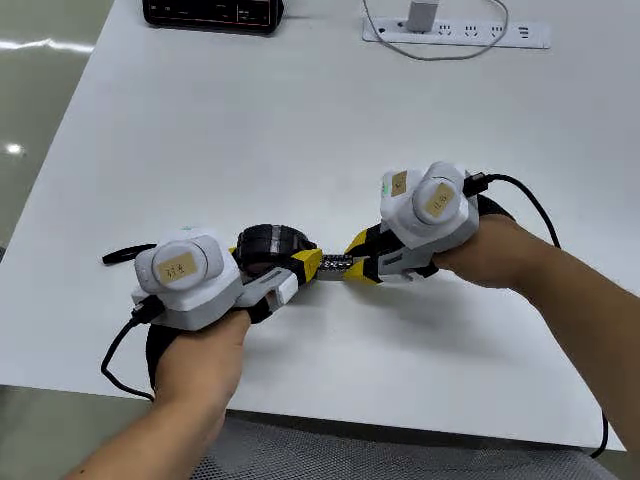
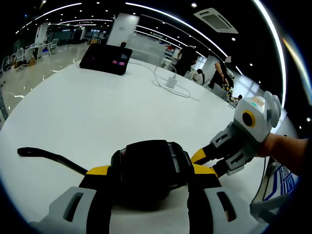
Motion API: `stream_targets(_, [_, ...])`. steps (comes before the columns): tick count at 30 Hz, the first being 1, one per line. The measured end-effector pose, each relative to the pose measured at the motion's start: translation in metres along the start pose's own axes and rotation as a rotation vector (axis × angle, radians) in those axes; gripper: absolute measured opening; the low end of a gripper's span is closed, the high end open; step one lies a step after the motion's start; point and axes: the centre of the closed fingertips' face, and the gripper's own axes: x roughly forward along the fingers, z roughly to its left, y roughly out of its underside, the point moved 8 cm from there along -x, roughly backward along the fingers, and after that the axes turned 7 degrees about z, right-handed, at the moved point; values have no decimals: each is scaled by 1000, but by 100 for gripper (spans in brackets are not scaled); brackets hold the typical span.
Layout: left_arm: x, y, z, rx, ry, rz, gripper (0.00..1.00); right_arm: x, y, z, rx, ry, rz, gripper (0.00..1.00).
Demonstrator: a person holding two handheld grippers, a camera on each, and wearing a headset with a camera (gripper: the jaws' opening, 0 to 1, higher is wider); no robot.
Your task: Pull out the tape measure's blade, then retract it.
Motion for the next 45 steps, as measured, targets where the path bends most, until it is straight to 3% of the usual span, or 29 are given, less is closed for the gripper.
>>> stream_targets(21, [0, -1, 0, 4, -2, 5, 58, 16, -15, -2, 10, -10, -38, 11])
stream_targets(45, [0, 0, -1, 10, -3, 9, 60, 19, -15, 0, 3, 3, -55, 13])
